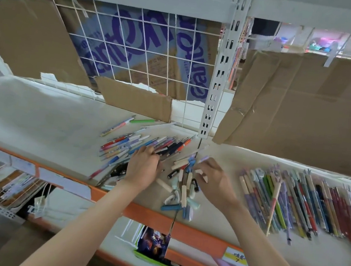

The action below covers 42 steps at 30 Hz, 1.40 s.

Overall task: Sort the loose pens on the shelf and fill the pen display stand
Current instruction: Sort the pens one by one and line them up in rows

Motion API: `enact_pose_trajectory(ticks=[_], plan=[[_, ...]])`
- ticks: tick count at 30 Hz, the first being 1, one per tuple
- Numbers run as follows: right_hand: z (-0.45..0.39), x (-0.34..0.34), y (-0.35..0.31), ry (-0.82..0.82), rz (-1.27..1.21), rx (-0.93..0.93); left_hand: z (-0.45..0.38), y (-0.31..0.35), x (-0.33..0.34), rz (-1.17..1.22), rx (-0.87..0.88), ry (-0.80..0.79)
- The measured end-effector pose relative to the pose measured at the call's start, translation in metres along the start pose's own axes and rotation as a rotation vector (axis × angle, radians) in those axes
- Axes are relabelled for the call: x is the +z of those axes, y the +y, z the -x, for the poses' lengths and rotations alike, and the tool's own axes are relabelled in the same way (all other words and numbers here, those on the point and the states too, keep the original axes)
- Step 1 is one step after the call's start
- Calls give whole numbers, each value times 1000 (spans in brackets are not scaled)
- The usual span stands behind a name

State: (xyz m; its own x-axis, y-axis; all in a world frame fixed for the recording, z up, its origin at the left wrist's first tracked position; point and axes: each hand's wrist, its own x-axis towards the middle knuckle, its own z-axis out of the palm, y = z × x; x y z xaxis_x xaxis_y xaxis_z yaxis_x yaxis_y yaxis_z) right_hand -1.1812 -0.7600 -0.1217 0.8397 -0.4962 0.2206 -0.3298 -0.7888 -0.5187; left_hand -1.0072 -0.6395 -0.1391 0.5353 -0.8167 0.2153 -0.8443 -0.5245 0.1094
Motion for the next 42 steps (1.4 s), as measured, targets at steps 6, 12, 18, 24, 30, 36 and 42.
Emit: enact_pose_trajectory(ticks=[6,12,18,24,30,36,42], plan=[[4,6,11,-31,102,-49,3,-10,-7,93,-6,-25],[8,-5,13,4,152,88,15,-24,-14,367,14,51],[0,12,-24,-16,-46,-54,35,-41,-20,443,-67,85],[-8,30,-32,-176,-31,-52,63,-50,-24,427,-127,57],[-9,23,-25,-203,191,42,67,-55,-21,342,-123,55],[-10,23,-29,-243,234,81,62,-54,-18,350,-146,33],[-6,16,-26,-200,14,149,52,-46,-23,357,-138,119]])
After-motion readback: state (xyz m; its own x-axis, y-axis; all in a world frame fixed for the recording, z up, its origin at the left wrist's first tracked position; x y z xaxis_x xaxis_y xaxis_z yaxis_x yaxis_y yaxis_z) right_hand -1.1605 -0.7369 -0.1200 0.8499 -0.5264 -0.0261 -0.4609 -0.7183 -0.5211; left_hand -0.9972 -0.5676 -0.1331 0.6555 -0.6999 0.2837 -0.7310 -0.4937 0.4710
